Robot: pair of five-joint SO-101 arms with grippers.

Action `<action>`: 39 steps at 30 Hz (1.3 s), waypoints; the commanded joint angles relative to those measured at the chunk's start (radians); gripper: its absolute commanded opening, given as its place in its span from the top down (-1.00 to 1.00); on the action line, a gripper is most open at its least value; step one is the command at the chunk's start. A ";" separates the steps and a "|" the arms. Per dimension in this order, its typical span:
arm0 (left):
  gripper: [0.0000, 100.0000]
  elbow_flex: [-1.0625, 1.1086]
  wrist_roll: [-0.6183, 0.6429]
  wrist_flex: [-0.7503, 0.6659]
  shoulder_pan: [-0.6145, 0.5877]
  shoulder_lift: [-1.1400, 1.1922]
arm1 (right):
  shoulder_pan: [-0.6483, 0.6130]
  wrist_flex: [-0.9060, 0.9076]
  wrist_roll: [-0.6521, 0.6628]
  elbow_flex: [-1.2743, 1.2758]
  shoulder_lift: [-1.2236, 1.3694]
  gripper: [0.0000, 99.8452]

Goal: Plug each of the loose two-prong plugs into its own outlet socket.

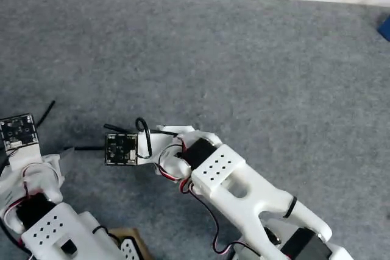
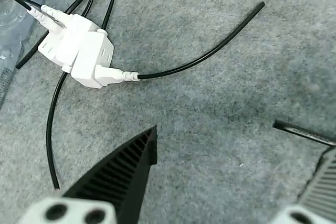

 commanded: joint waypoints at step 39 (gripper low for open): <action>0.12 -0.018 0.006 -0.020 0.064 -0.008 | 0.150 -0.298 -0.671 0.105 -0.170 0.98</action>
